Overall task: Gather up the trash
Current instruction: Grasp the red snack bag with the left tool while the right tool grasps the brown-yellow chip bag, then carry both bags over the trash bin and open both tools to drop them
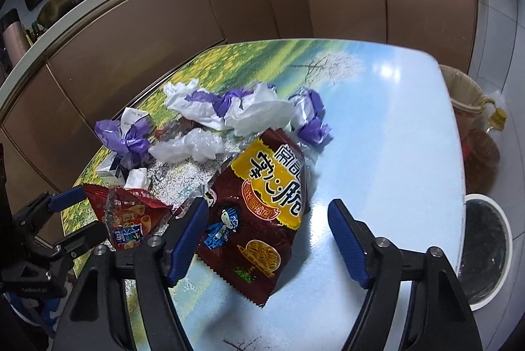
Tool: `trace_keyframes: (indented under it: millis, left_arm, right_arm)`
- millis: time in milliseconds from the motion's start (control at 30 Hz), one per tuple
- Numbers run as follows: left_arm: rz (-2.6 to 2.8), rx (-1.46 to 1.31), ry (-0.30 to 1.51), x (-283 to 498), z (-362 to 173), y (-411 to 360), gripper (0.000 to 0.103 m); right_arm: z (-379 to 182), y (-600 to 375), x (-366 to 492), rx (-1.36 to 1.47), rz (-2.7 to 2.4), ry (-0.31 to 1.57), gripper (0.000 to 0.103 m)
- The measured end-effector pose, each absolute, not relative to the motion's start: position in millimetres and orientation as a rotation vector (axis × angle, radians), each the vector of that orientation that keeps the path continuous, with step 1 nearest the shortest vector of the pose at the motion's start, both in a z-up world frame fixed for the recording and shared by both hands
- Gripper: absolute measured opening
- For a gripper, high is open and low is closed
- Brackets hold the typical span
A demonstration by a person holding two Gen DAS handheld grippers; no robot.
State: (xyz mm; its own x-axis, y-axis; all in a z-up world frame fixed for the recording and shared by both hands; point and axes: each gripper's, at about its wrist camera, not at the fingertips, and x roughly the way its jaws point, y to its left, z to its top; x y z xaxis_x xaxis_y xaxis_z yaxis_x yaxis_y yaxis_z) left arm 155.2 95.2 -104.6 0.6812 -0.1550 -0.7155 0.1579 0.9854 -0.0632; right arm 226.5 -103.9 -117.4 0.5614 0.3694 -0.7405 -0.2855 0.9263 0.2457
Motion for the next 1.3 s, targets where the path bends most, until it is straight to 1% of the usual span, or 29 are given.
trace_keyframes:
  millis: [33,67,100,133,200,233,267,300,333,367,400,467,500,667,1000,1133,1300]
  left_arm:
    - [-0.184,0.008,0.801,157.4,-104.6,91.0,0.089]
    - [-0.188,0.011,0.803,159.2,-104.8,88.0,0.085]
    - [-0.193,0.015,0.807,161.4,-105.2,85.0,0.077]
    - [-0.199,0.015,0.814,163.1,-105.9,82.8,0.073]
    - [-0.210,0.009,0.828,165.3,-107.2,79.5,0.058]
    - [-0.213,0.009,0.834,165.5,-108.0,78.5,0.056]
    - [-0.214,0.010,0.838,165.3,-108.8,77.6,0.052]
    - [-0.217,0.011,0.844,165.4,-109.7,76.9,0.046]
    - [-0.221,0.010,0.848,164.9,-110.2,76.5,0.041]
    - [-0.228,0.005,0.854,163.7,-110.8,76.5,0.033]
    - [-0.235,-0.004,0.860,162.8,-111.3,76.6,0.028]
    - [-0.237,-0.009,0.856,159.1,-110.3,75.8,0.025]
    - [-0.238,-0.010,0.850,156.9,-108.8,75.6,0.022]
    - [-0.244,-0.031,0.824,147.1,-97.6,78.6,0.016]
    - [-0.241,-0.055,0.790,137.2,-73.2,81.1,0.014]
    - [-0.305,-0.042,0.780,147.7,-60.1,61.9,0.014]
    - [-0.450,-0.013,0.768,173.7,-45.9,0.3,0.013]
  right_arm:
    - [-119.0,-104.1,227.5,0.110,0.391,0.900,0.068]
    - [-120.0,-104.5,228.3,0.117,0.396,0.903,0.064]
    - [-120.4,-105.9,228.2,0.121,0.400,0.904,0.059]
    - [-121.1,-106.3,228.6,0.123,0.403,0.905,0.057]
    - [-121.4,-108.6,227.9,0.127,0.409,0.906,0.045]
    - [-121.1,-109.6,227.1,0.128,0.412,0.904,0.043]
    - [-120.6,-110.5,226.1,0.129,0.416,0.900,0.038]
    - [-120.4,-111.2,225.2,0.129,0.419,0.898,0.030]
    - [-119.4,-111.7,223.4,0.129,0.427,0.895,0.028]
    - [-118.6,-111.6,222.0,0.127,0.436,0.891,0.027]
    - [-117.8,-111.5,220.2,0.124,0.441,0.888,0.025]
    - [-114.2,-109.9,213.9,0.113,0.456,0.874,0.020]
    - [-113.1,-109.8,211.6,0.111,0.461,0.868,0.019]
    - [-100.6,-108.8,194.2,0.112,0.500,0.826,0.018]
    - [-66.4,-139.6,164.8,0.165,0.466,0.713,0.018]
    - [-63.0,-174.5,155.8,0.177,0.356,0.691,0.018]
    - [-68.3,-240.5,144.5,0.216,0.146,0.676,0.018]
